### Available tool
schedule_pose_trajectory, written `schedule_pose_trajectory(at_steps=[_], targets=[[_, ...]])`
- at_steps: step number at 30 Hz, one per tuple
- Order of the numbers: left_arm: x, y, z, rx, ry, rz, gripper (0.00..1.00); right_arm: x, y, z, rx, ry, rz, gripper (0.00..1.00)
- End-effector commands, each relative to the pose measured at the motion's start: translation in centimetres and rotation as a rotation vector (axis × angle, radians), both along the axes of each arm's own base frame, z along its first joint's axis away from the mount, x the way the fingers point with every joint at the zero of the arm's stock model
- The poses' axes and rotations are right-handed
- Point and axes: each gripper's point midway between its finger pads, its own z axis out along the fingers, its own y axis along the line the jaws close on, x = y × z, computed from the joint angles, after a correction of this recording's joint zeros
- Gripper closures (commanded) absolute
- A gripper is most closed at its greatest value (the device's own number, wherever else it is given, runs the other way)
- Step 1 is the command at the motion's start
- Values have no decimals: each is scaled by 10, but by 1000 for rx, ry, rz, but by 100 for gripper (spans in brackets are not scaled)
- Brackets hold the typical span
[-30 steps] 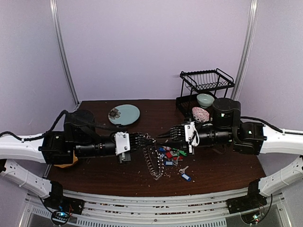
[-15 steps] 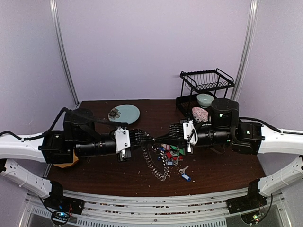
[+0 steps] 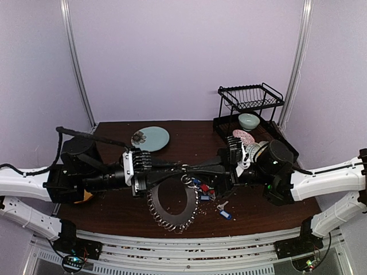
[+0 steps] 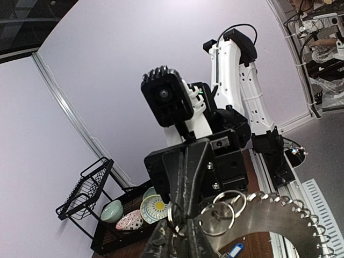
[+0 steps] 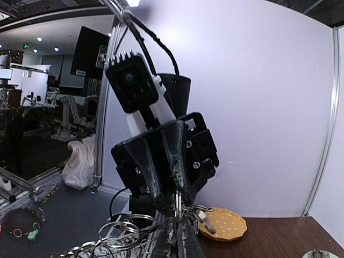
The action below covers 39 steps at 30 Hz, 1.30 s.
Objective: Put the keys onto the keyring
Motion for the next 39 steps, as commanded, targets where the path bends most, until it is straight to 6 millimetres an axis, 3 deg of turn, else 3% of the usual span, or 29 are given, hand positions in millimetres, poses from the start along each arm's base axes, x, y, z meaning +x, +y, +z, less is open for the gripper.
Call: schedule_pose_trajectory(at_steps=[1,6,20,24,31,33,36,39], targets=[[-8,2,15,-77,26,-46,87,-20,-28,60,282,-29,59,100],[-7,9,21,-125,27,-34,84,-24,-25,58,285,-35,73,100],[-10,-14,21,-82,4,-81,89,-20,-12,49,205,-84,10,100],[-7,-18,15,-53,14,-71,92,-18,-11,48,184,-109,-25,100],[-3,-24,3,10,34,-59,86,-1,-11,49,157,-174,-191,100],[-4,-21,-1,24,16,-54,83,0,-17,47,150,-266,-261,100],[1,-11,-2,20,-32,-9,65,2,-26,40,114,-589,-416,100],[6,-2,6,10,-92,33,56,24,-18,35,-37,-944,-594,100]])
